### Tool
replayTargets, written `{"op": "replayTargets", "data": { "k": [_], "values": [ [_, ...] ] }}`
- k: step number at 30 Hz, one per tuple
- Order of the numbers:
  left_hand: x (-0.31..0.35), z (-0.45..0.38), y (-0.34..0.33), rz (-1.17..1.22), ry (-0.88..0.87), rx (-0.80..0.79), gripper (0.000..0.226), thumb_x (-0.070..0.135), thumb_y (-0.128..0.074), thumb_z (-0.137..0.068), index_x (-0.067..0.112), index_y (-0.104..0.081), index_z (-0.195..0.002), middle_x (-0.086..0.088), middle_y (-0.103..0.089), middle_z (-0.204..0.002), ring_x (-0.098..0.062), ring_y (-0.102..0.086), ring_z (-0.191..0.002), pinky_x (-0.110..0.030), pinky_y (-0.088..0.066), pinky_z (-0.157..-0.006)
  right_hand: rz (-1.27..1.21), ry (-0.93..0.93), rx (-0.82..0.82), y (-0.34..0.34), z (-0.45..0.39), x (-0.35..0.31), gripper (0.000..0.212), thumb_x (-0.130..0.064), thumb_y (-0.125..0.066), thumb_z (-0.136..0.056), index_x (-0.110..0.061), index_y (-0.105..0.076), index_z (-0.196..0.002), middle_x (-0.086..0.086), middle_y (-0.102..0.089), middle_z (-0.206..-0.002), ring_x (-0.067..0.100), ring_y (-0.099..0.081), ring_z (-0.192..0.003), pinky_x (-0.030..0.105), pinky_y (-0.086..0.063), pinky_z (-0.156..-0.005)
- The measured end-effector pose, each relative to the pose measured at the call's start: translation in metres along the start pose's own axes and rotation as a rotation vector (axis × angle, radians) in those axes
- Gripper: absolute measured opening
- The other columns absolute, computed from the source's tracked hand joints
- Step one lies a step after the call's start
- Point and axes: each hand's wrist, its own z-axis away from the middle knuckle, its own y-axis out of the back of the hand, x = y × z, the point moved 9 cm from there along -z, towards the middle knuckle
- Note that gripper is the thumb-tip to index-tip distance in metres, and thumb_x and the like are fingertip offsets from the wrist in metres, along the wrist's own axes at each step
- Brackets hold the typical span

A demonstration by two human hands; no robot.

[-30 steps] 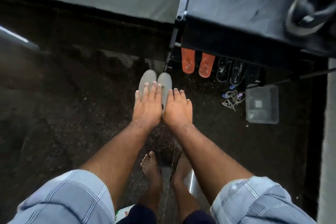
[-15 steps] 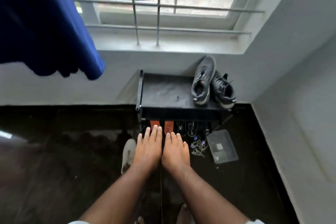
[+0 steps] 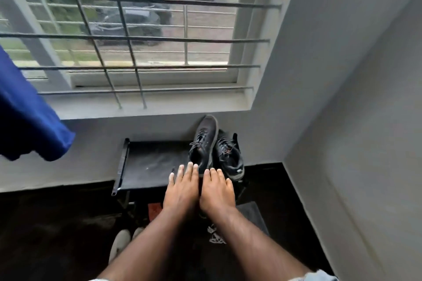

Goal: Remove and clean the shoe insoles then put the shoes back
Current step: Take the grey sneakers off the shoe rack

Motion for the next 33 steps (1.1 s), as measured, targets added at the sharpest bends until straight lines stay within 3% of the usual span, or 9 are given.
{"op": "replayTargets", "data": {
  "k": [11, 16, 24, 28, 30, 33],
  "values": [
    [0.020, -0.096, -0.012, 0.111, 0.039, -0.075, 0.079, 0.032, -0.046, -0.099, 0.014, 0.002, -0.159, -0.002, 0.003, -0.168, -0.026, -0.001, -0.154, -0.049, -0.011, -0.124, 0.012, -0.064, -0.073, 0.007, -0.083, 0.057, 0.073, -0.021, -0.056, -0.088, -0.009, -0.021, -0.152, 0.005, -0.025, -0.158, 0.023, -0.015, -0.148, 0.048, -0.022, -0.118],
    [0.001, -0.139, -0.029, 0.170, 0.088, -0.139, 0.074, 0.023, -0.045, -0.098, 0.013, -0.004, -0.159, -0.002, -0.006, -0.167, -0.027, -0.008, -0.153, -0.048, -0.019, -0.122, 0.014, -0.156, -0.105, -0.006, -0.128, 0.078, 0.066, -0.021, -0.059, -0.084, -0.014, -0.034, -0.145, 0.002, -0.042, -0.147, 0.023, -0.036, -0.137, 0.043, -0.040, -0.108],
    [-0.031, -0.175, -0.101, 0.164, 0.111, -0.394, 0.076, 0.012, -0.052, -0.093, 0.017, -0.013, -0.158, -0.001, -0.019, -0.164, -0.033, 0.000, -0.153, -0.049, -0.022, -0.121, 0.058, -0.329, -0.422, -0.068, -0.170, 0.132, 0.062, -0.016, -0.057, -0.084, -0.024, -0.035, -0.141, -0.001, -0.052, -0.134, 0.028, -0.053, -0.121, 0.042, -0.051, -0.089],
    [-0.030, -0.187, -0.108, 0.116, 0.058, -0.378, 0.046, 0.013, -0.049, -0.093, 0.026, -0.043, -0.137, 0.001, -0.044, -0.142, -0.028, -0.033, -0.138, -0.045, -0.044, -0.103, 0.108, -0.337, -0.450, -0.083, -0.180, 0.145, 0.055, -0.011, -0.050, -0.088, -0.024, -0.034, -0.140, 0.002, -0.058, -0.129, 0.028, -0.057, -0.118, 0.039, -0.051, -0.085],
    [-0.031, -0.191, -0.103, 0.091, 0.052, -0.361, 0.035, 0.019, -0.048, -0.092, 0.028, -0.050, -0.126, 0.002, -0.048, -0.131, -0.027, -0.047, -0.121, -0.043, -0.049, -0.092, 0.126, -0.302, -0.395, -0.078, -0.182, 0.143, 0.040, -0.010, -0.048, -0.089, -0.023, -0.044, -0.126, 0.002, -0.064, -0.119, 0.028, -0.062, -0.110, 0.038, -0.052, -0.082],
    [-0.035, -0.189, -0.094, 0.110, 0.070, -0.329, 0.030, 0.030, -0.046, -0.088, 0.026, -0.051, -0.117, 0.004, -0.052, -0.125, -0.027, -0.057, -0.113, -0.042, -0.050, -0.087, 0.048, -0.288, -0.254, -0.066, -0.172, 0.134, 0.024, -0.018, -0.047, -0.088, -0.025, -0.051, -0.111, -0.001, -0.068, -0.106, 0.028, -0.066, -0.099, 0.037, -0.054, -0.077]
  ]
}}
